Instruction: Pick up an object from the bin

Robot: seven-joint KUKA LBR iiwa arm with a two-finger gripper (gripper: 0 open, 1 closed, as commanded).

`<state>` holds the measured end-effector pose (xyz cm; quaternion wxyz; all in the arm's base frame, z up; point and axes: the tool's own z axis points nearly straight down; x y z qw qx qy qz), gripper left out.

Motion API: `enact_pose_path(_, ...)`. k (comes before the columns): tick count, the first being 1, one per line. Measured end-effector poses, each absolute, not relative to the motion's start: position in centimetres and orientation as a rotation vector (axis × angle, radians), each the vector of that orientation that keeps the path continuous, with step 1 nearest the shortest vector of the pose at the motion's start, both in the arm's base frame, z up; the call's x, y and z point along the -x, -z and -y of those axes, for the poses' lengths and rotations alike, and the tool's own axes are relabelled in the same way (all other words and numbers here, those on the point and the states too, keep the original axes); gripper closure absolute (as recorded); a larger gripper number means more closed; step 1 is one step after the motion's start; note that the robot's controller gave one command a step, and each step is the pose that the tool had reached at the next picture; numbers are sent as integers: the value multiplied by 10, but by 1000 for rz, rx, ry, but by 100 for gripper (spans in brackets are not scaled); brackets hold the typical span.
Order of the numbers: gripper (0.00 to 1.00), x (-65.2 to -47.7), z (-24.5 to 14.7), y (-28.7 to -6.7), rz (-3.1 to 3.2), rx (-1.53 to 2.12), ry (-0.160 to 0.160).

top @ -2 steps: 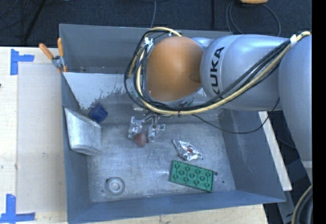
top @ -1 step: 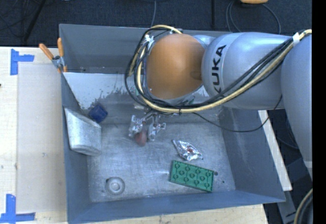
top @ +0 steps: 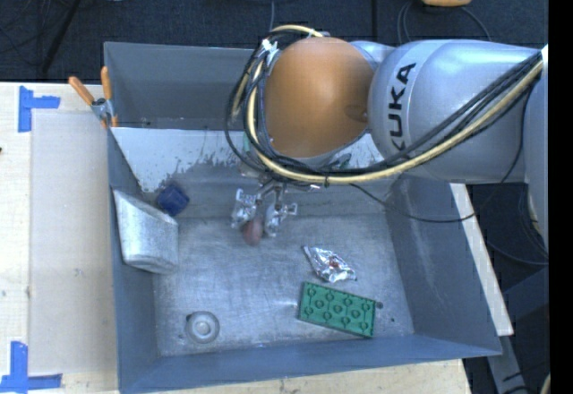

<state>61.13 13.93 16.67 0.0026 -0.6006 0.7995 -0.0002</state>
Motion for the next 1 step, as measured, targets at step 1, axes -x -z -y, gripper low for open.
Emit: enact_pose_path(1, 100, -612, -140, -181, -2515, 1876, -2)
